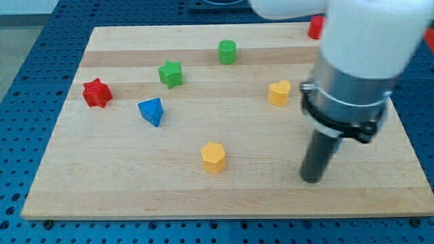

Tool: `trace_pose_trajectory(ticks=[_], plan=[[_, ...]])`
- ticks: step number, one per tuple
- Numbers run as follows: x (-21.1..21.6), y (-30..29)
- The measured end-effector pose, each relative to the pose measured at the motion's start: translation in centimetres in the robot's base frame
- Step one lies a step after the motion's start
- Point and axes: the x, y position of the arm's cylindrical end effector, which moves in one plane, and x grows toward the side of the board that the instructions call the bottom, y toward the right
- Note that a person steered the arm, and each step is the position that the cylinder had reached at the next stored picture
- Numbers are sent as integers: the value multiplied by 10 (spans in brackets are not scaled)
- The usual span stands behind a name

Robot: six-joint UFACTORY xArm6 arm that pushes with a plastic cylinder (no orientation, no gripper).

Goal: Move the blue cube to the right of the yellow heart

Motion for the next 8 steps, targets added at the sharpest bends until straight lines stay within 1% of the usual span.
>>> trace_pose_trajectory(ticks=[1,3,5,6,7,8], plan=[[-25,27],[-124,30],[-126,35],[-149,52],[-143,52],[-119,55]])
